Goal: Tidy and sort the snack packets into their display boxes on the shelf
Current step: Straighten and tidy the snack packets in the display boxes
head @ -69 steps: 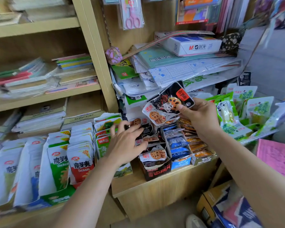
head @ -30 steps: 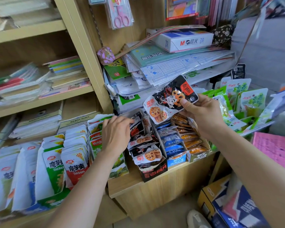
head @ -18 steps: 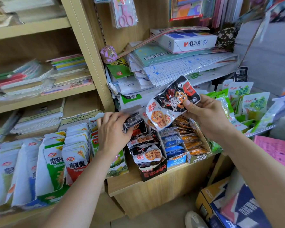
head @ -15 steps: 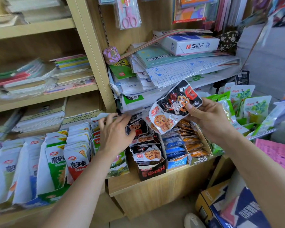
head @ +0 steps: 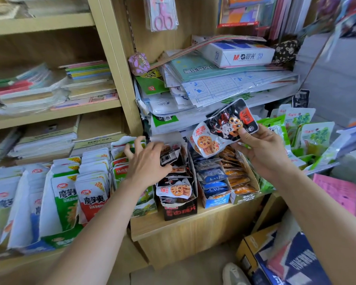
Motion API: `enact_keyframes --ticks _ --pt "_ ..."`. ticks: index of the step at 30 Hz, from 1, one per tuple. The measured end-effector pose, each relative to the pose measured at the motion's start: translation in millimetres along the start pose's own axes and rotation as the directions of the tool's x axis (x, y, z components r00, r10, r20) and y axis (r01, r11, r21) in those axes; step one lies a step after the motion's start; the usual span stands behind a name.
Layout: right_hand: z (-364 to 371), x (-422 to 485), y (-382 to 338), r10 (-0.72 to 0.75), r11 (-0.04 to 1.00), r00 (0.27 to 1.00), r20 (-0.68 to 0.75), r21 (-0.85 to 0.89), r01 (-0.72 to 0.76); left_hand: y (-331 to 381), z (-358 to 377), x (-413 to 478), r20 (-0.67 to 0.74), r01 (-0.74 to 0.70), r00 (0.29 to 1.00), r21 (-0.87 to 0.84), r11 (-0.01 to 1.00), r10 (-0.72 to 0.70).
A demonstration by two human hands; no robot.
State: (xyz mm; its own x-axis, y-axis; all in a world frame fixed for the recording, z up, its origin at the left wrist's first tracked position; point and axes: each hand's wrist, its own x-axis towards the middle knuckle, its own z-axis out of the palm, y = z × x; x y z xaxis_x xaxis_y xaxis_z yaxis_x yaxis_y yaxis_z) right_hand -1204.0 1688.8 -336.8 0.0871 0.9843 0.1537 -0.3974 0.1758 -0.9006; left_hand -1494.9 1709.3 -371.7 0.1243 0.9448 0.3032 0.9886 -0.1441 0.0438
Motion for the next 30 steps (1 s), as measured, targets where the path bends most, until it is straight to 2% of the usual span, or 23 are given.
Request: enact_keyframes --ticks 5,13,17,22,25,30 --pt "5.2 -1.1 2.0 0.026 1.0 0.998 0.057 0.013 -0.026 -2.5 -1.5 4.1 0.007 -0.03 1.0 0.053 0.998 0.03" --pt "7.9 -4.3 -0.8 0.026 0.999 0.998 0.05 0.036 -0.027 -12.7 1.5 6.3 -0.136 -0.133 0.982 -0.001 0.991 0.132" --pt "9.1 -5.9 -1.5 0.028 0.999 0.999 0.043 0.026 -0.029 -10.9 -5.0 12.1 -0.241 -0.085 0.968 -0.073 0.994 0.065" --pt "11.1 -5.6 -2.5 0.027 0.999 0.999 0.042 0.028 -0.028 -10.2 -9.9 18.6 -0.44 -0.01 0.896 -0.157 0.988 -0.061" --pt "12.3 -5.7 -2.7 0.031 0.999 0.998 0.063 0.023 -0.032 -12.9 -6.7 25.7 -0.404 0.026 0.91 -0.174 0.984 -0.095" --pt "17.0 -8.1 -4.7 0.081 0.996 0.979 0.186 0.008 -0.083 -13.1 -12.6 28.9 -0.29 -0.059 0.953 -0.462 0.885 -0.088"
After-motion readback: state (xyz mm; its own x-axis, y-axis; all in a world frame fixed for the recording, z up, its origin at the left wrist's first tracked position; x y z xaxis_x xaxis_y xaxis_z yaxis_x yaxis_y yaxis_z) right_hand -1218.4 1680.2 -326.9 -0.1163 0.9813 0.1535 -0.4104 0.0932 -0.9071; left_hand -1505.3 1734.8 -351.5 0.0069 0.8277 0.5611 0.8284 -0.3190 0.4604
